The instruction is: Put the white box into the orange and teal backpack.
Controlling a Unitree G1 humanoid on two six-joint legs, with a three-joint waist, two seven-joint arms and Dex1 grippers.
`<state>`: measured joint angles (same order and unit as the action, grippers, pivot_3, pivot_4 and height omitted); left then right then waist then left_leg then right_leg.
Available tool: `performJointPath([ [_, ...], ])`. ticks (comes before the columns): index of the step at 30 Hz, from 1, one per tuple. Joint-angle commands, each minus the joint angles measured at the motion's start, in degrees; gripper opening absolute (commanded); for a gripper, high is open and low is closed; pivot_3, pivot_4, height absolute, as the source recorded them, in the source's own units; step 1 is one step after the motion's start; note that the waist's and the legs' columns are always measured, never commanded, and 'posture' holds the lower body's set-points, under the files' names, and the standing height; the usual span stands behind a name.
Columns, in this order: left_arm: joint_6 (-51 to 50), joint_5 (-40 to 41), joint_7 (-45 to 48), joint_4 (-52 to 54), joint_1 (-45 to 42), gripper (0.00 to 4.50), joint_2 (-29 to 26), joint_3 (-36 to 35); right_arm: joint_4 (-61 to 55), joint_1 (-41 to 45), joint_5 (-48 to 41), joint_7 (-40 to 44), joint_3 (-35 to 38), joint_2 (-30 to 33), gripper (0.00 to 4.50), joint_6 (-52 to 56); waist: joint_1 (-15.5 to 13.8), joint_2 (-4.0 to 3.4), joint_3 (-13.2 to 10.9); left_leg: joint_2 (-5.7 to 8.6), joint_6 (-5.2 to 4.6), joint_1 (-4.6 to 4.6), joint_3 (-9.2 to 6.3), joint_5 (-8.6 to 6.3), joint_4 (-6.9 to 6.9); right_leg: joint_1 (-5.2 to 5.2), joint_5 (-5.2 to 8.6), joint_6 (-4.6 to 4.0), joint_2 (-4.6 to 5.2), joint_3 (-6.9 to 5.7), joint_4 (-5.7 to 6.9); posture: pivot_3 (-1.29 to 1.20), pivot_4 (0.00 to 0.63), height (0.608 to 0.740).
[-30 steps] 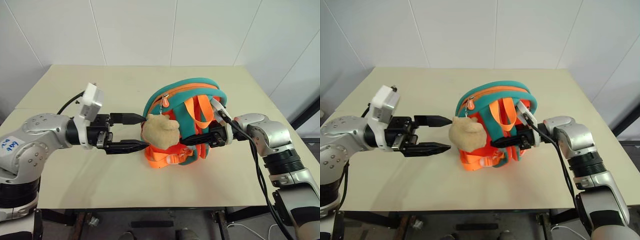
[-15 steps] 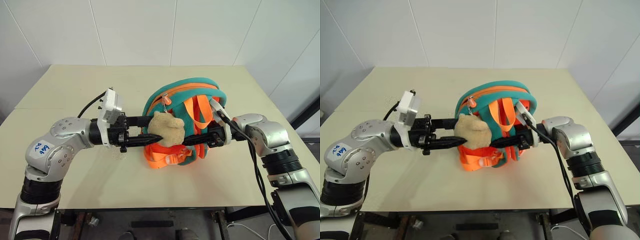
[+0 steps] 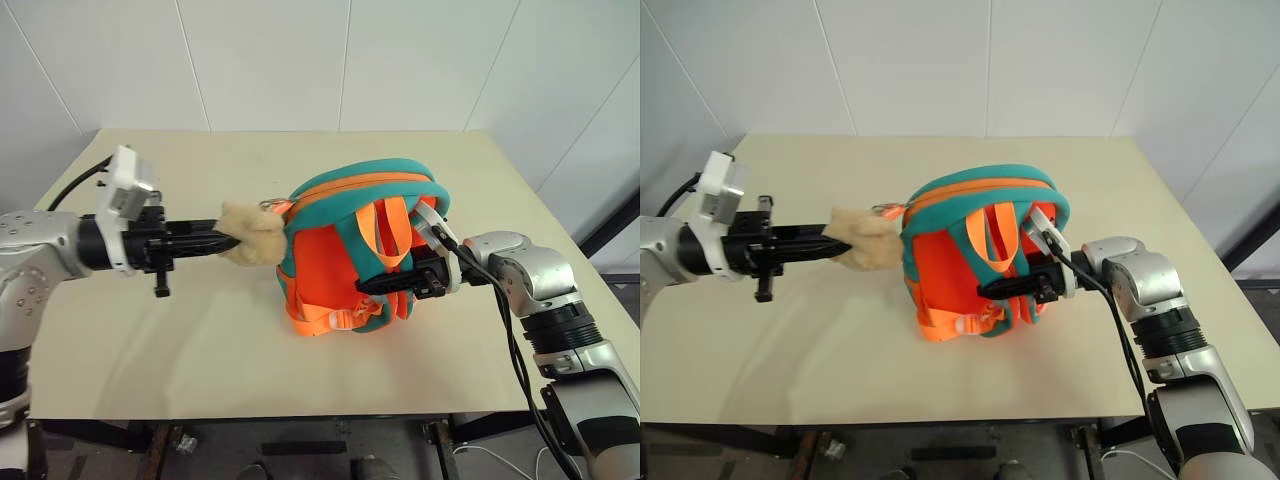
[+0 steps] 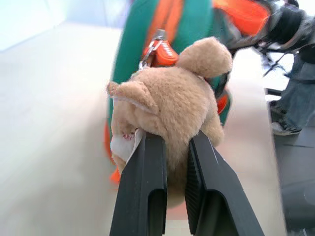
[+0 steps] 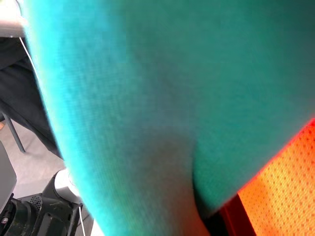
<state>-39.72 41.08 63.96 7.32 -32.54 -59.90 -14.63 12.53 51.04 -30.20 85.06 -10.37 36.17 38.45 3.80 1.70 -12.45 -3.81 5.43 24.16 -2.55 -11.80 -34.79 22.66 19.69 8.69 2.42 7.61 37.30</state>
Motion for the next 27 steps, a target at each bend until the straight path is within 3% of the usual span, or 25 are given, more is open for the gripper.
performJointPath([
  [1,9.1,-7.5,4.2,-7.6,5.0,0.18,-1.3,1.5,-2.0,-0.7,-0.2,-0.7,1.6,0.6,0.00,0.3,0.2,-0.01,0.0,0.00,0.00,-0.02,0.02,0.00,0.06,0.00,0.01,-0.01,0.00,0.00,-0.02,0.00,0.150,0.740],
  [10,23.7,-20.1,0.8,-21.2,5.0,0.18,16.0,15.1,-11.2,-6.3,-7.4,-6.1,6.8,0.5,0.00,9.0,-0.8,0.01,0.0,-0.01,0.00,0.00,0.01,0.00,0.07,0.02,0.04,-0.08,-0.01,-0.02,0.01,0.00,0.150,0.740],
  [15,27.6,-22.4,0.4,-22.8,3.9,0.18,21.2,17.6,-15.1,-10.8,-8.6,-13.4,10.0,-1.7,0.00,9.9,-0.8,-0.02,0.1,0.00,0.00,-0.06,0.00,0.00,-0.02,-0.05,0.03,-0.06,0.00,-0.02,0.09,0.00,0.150,0.740],
  [19,25.9,-21.7,1.6,-18.3,5.4,0.18,20.5,16.6,-18.3,-14.2,-6.9,-18.6,12.1,-2.7,0.00,6.0,-0.9,-0.01,0.1,0.00,-0.01,-0.05,0.00,0.00,-0.21,-0.12,-0.05,0.03,0.01,0.00,0.10,0.00,0.150,0.740],
  [23,20.1,-19.5,1.4,-12.9,6.8,1.46,16.8,13.8,-22.1,-17.0,-8.2,-21.8,15.8,-1.8,1.25,4.0,-0.8,-0.01,0.1,0.01,-0.04,-0.01,-0.01,-0.02,-0.16,-0.11,-0.04,0.03,0.00,0.01,0.05,0.00,0.150,0.740],
  [27,12.6,-11.2,3.6,-5.6,9.9,2.69,12.7,7.2,-29.5,-22.3,-6.8,-22.4,18.1,3.6,2.58,2.1,-0.7,0.00,0.1,0.00,-0.04,0.00,0.00,-0.02,0.12,-0.05,0.01,0.00,0.02,0.02,-0.07,0.00,0.150,0.740],
])
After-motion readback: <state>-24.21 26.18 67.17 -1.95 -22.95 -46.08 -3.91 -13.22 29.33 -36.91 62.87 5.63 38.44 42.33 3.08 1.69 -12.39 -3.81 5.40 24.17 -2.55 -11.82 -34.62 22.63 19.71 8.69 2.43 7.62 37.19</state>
